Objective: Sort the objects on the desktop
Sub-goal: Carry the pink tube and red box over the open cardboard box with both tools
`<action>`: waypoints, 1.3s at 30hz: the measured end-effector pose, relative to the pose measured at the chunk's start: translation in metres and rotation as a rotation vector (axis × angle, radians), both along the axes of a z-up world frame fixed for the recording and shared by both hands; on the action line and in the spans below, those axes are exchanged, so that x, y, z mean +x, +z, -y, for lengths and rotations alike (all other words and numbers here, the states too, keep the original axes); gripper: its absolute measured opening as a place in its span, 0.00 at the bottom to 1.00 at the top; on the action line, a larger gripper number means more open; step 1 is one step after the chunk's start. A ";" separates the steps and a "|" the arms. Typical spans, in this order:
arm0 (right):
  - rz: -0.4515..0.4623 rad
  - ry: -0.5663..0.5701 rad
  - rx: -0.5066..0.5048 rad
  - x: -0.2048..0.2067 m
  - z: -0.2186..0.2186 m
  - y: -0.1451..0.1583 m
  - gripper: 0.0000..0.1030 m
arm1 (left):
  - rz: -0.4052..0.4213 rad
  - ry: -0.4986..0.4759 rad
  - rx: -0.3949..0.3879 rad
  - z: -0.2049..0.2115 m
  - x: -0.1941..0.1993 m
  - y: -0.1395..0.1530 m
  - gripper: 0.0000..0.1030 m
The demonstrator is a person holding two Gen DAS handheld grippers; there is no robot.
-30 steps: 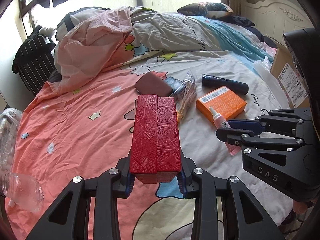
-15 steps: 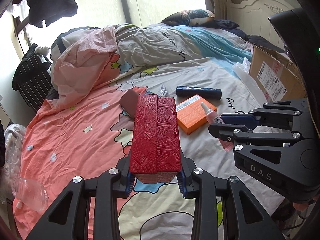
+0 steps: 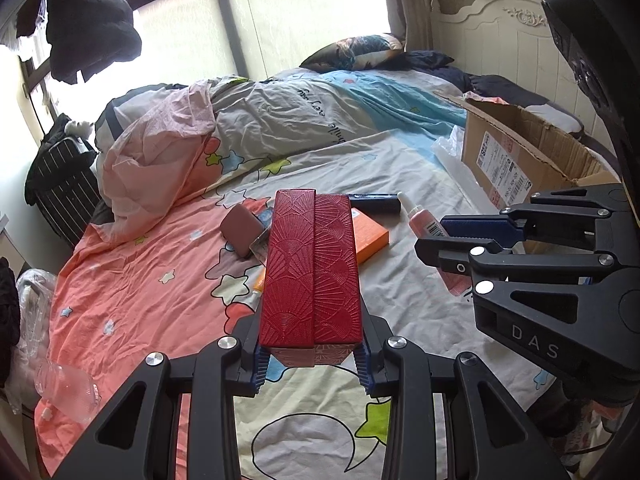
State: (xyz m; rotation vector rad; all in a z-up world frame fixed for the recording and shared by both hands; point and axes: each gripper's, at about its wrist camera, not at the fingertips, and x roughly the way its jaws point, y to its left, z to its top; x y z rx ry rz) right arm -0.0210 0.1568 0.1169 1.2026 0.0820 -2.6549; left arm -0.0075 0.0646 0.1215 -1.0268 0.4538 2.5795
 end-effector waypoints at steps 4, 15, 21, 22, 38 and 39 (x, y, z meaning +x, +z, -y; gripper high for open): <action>-0.023 -0.009 -0.003 0.011 -0.010 0.010 0.17 | -0.018 -0.011 -0.005 -0.010 0.011 0.009 0.34; -0.085 -0.053 -0.022 0.042 -0.049 0.034 0.17 | -0.046 -0.066 -0.012 -0.047 0.035 0.027 0.34; -0.102 -0.092 -0.026 0.055 -0.078 0.039 0.17 | -0.054 -0.111 -0.028 -0.081 0.047 0.030 0.34; -0.105 -0.099 -0.027 0.057 -0.083 0.040 0.17 | -0.055 -0.119 -0.028 -0.086 0.049 0.031 0.34; -0.136 -0.250 -0.061 0.082 -0.190 0.047 0.17 | -0.080 -0.248 0.002 -0.190 0.061 0.047 0.34; -0.136 -0.260 -0.062 0.083 -0.196 0.046 0.17 | -0.080 -0.258 0.002 -0.197 0.061 0.047 0.34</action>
